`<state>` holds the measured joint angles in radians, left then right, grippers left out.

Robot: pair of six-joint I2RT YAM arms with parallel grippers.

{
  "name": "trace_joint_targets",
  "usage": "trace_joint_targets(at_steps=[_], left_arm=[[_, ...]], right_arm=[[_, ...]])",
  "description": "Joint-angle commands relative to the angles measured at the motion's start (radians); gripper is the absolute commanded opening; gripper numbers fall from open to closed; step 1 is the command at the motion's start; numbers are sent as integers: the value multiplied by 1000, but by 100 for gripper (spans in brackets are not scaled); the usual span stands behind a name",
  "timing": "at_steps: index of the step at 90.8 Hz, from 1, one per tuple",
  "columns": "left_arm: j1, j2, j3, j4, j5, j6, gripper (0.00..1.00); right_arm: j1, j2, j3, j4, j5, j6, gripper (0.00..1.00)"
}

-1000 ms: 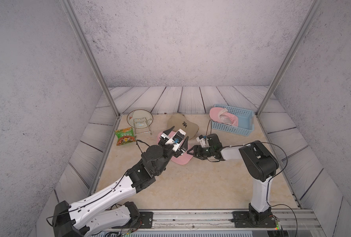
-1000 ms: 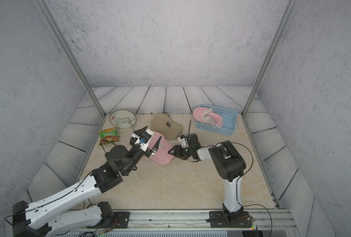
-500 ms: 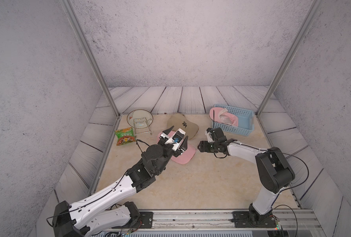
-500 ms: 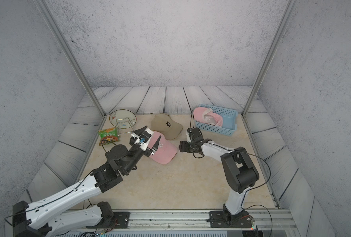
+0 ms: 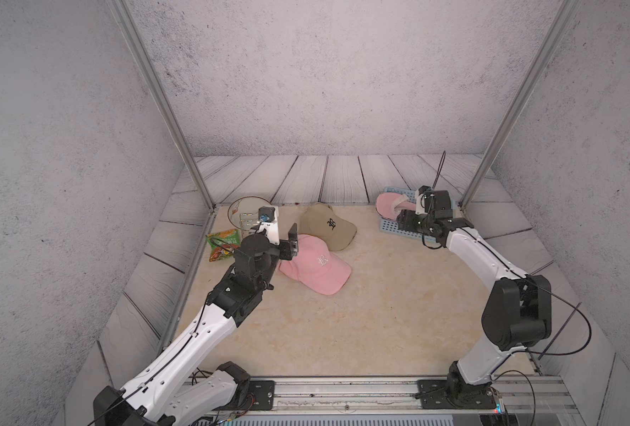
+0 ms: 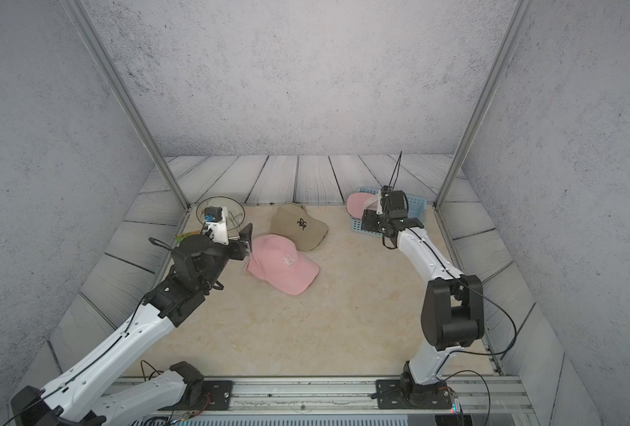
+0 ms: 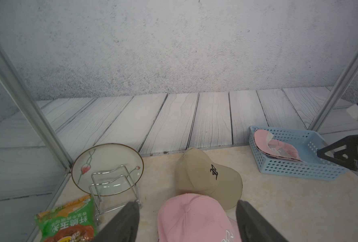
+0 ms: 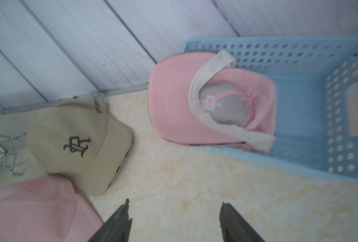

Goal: Turn the baseball cap inside out
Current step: Place the baseball cap at the center of the board, then pick up the baseball cap from the basket.

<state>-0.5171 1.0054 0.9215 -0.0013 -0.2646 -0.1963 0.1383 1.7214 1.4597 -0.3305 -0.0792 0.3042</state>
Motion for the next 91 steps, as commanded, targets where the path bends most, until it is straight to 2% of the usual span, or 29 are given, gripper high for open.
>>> trace_joint_targets(at_steps=[1, 14, 24, 51, 78, 91], left_arm=[[69, 35, 19, -105, 126, -197, 77], [128, 71, 16, -118, 227, -260, 77], [151, 83, 6, -111, 263, -277, 77], [163, 90, -9, -101, 285, -282, 78], [166, 93, -16, -89, 283, -279, 78], [166, 96, -18, -88, 284, -279, 78]], right_arm=[[-35, 124, 125, -53, -50, -56, 71], [-44, 284, 337, -164, -129, -165, 71], [-43, 361, 422, -191, -210, -279, 71], [-43, 399, 388, -97, -205, -591, 70], [-32, 431, 400, -180, -291, -806, 69], [-16, 450, 416, -179, -239, -848, 69]])
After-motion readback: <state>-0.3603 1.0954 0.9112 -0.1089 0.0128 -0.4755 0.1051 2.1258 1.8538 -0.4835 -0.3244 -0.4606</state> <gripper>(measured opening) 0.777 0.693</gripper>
